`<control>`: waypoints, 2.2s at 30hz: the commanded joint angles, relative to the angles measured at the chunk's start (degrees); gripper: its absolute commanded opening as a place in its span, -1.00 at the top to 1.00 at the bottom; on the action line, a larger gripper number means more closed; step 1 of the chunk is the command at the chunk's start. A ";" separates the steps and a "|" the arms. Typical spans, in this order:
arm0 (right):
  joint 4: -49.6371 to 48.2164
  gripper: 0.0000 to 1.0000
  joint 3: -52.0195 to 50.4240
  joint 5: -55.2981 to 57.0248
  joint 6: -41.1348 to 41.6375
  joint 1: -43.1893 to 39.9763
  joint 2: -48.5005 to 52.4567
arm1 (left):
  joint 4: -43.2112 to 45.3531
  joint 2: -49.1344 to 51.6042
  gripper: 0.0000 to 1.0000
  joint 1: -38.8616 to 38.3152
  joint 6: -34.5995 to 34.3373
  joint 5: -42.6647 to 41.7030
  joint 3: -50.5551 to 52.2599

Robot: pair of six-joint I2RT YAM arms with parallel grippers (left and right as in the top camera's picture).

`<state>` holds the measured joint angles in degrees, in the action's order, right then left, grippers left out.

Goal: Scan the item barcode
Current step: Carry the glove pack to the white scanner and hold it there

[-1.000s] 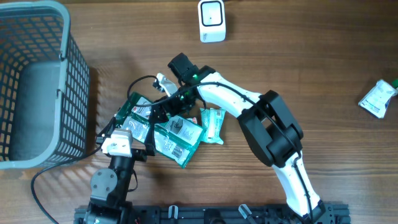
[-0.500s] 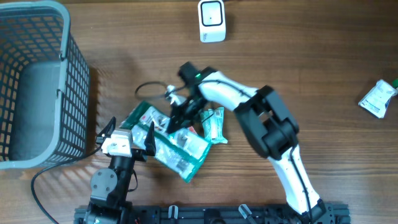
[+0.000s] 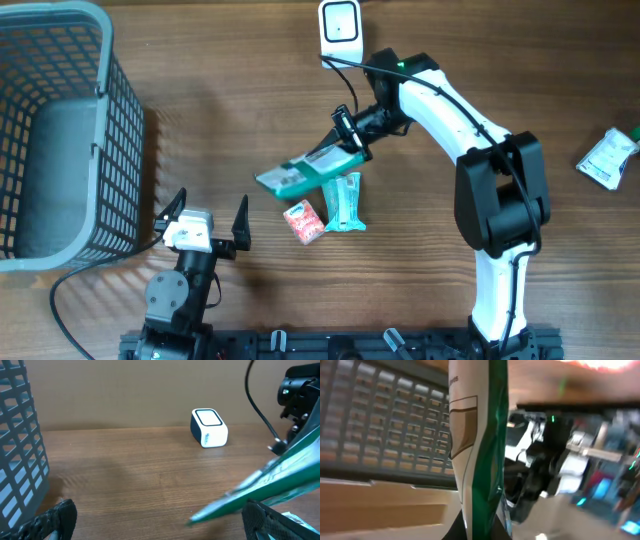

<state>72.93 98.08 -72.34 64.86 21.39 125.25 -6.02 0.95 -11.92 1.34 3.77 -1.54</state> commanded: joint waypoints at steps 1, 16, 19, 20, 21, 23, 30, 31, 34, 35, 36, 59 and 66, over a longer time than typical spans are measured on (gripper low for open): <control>2.49 0.91 0.85 -3.17 8.70 0.02 -0.76 | 0.17 -0.02 -1.00 -0.20 -0.35 0.35 0.22; 1.20 0.92 0.87 10.43 -46.71 0.09 -17.49 | 0.17 -0.02 -1.00 -0.20 -0.35 0.35 0.22; -0.59 0.91 0.87 25.22 -46.53 0.22 -26.21 | 0.17 -0.02 -1.00 -0.20 -0.35 0.35 0.22; -1.38 0.91 0.87 28.94 -46.88 0.52 -28.96 | 0.17 -0.02 -1.00 -0.20 -0.35 0.35 0.22; -2.56 0.91 0.87 32.35 -46.93 0.94 -31.30 | 0.17 -0.02 -1.00 -0.20 -0.35 0.35 0.22; -4.31 0.91 0.87 34.25 -50.75 1.62 -33.31 | 0.17 -0.02 -1.00 -0.20 -0.35 0.37 0.22; -13.53 0.91 0.83 33.77 -55.69 2.45 -33.57 | 0.17 -0.02 -1.00 -0.20 -0.35 0.37 0.22; -15.08 0.91 0.83 33.75 -55.30 2.45 -33.57 | 0.17 -0.02 -1.00 -0.20 -0.35 0.37 0.22; -24.11 0.91 0.83 34.14 -57.20 2.45 -33.57 | 0.17 -0.02 -1.00 -0.20 -0.35 0.37 0.22; -27.32 0.91 0.81 35.17 -59.34 2.45 -33.55 | 0.17 -0.02 -1.00 -0.20 -0.35 0.37 0.22; -31.54 0.91 0.81 39.82 -62.01 2.45 -33.51 | 0.17 -0.02 -1.00 -0.20 -0.35 0.35 0.22; -108.28 0.91 0.81 103.54 -104.50 10.91 11.78 | 0.17 0.09 -1.00 -0.20 -0.35 0.37 0.22; -115.58 0.91 0.94 106.92 -113.11 14.69 15.45 | 0.17 0.09 -1.00 -0.20 -0.35 0.35 0.22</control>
<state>-41.93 98.08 33.04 -46.00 33.95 140.53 -6.00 1.23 -11.92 1.34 3.77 -1.54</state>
